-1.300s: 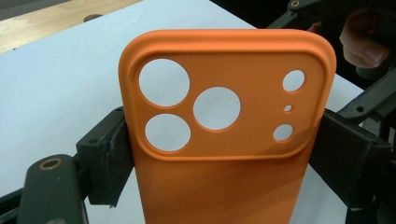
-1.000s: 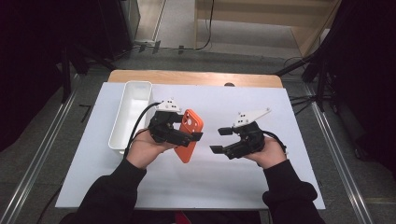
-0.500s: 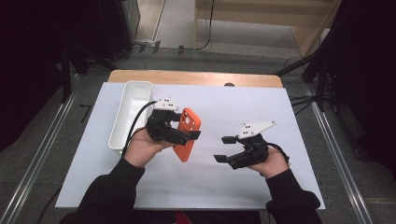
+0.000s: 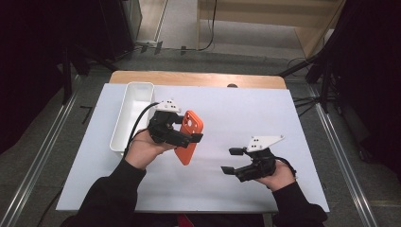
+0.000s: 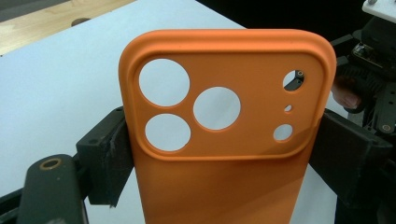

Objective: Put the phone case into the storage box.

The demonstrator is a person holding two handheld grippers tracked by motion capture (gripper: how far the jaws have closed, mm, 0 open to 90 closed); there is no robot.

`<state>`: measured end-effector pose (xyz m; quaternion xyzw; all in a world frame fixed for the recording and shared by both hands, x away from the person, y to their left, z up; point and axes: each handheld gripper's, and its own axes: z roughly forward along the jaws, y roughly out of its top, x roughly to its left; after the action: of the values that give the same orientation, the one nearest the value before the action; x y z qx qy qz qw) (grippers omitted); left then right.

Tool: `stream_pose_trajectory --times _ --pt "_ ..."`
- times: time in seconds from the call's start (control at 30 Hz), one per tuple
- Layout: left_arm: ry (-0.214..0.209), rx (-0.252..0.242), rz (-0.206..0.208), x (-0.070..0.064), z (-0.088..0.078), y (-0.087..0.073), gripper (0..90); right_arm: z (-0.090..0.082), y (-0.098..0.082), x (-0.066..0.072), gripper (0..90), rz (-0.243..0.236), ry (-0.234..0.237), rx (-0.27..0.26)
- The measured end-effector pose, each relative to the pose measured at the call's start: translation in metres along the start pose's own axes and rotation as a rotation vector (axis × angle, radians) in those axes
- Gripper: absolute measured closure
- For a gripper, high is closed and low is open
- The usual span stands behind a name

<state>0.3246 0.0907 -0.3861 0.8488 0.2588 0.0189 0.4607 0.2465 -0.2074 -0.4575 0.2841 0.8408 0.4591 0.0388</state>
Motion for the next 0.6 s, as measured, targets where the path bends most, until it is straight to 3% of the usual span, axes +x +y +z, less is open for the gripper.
stream_pose_trajectory --times 0.6 --pt "-0.035 0.004 -0.016 0.005 -0.003 -0.001 15.9 -0.011 -0.029 -0.005 25.2 0.061 -0.049 -0.010"
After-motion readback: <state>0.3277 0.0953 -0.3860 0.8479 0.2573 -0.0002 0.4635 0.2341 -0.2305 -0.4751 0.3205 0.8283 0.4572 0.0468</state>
